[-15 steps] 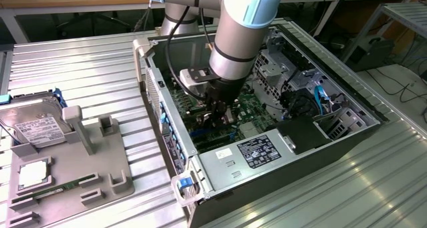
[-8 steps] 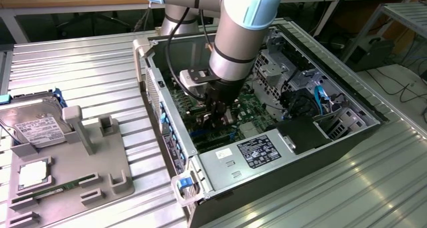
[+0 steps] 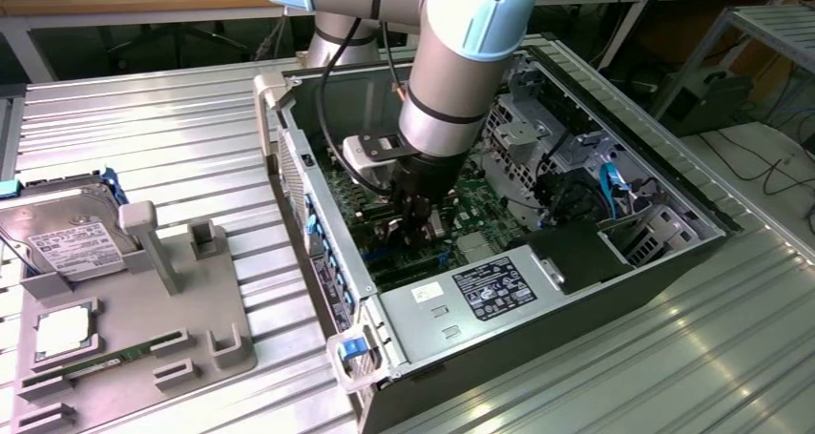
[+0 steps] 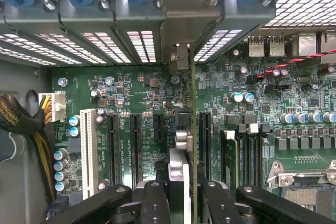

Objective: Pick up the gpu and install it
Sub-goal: 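Insert the gpu into the slot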

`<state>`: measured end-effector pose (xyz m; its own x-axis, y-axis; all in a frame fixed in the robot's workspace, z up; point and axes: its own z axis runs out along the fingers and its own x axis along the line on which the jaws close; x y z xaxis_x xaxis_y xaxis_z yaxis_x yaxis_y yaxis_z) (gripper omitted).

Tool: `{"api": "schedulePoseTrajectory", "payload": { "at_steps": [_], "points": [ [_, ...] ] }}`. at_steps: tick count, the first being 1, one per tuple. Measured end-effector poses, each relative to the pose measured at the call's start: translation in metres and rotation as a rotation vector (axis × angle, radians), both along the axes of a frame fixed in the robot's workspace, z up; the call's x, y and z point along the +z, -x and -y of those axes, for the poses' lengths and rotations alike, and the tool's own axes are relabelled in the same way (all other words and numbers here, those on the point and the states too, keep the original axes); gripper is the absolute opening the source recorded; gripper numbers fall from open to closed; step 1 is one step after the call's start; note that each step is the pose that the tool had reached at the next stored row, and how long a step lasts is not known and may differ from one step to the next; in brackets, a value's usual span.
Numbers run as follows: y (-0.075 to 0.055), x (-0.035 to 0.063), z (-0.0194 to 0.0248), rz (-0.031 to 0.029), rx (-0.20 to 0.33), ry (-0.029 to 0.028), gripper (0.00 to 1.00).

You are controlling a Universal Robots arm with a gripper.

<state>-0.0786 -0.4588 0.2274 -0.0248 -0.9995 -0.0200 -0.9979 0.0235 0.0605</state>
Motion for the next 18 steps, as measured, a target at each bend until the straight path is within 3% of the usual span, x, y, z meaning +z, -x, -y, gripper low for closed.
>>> {"api": "schedulePoseTrajectory", "payload": {
  "at_steps": [18],
  "points": [
    [0.0004,-0.0026,-0.0001,0.0007,0.0,-0.0009,0.29]
  ]
}}
